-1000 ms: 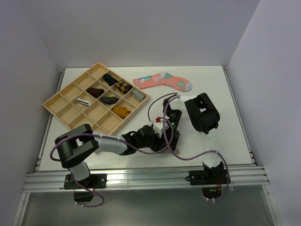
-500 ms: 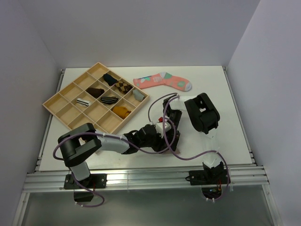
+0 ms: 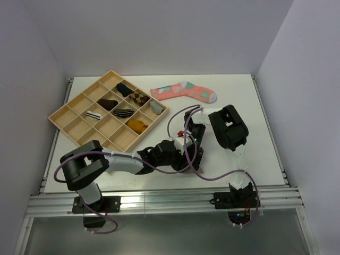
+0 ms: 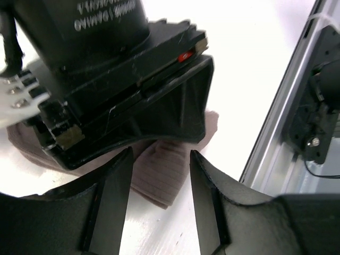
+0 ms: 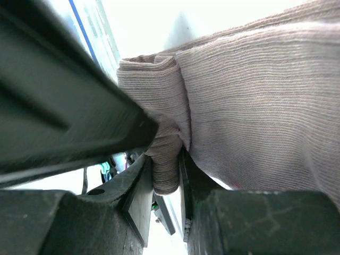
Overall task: Roll the socks
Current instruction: Roll the sock at the center of the board.
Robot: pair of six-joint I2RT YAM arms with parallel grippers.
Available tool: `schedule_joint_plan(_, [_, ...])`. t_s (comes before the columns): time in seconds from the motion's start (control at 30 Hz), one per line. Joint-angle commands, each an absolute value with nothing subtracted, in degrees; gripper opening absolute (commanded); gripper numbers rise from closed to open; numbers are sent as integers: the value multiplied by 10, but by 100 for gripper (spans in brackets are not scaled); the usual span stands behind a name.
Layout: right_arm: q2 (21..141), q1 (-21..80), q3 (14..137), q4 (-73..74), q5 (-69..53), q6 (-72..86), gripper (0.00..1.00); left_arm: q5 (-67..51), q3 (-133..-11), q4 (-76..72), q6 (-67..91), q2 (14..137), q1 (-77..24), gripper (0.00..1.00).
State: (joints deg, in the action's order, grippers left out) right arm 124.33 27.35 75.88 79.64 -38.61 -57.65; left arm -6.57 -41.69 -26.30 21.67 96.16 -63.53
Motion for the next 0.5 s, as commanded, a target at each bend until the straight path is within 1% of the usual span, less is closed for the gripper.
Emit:
schedule_joint_plan(0.0, [1259,269,767,746,-356,-582,12,-68,-420,-289,199,941,-640,53])
schedule_joint_plan(0.47, [1263,269,766,742,-354,-578,11,-110,-436,-295,197,1002,-640,54])
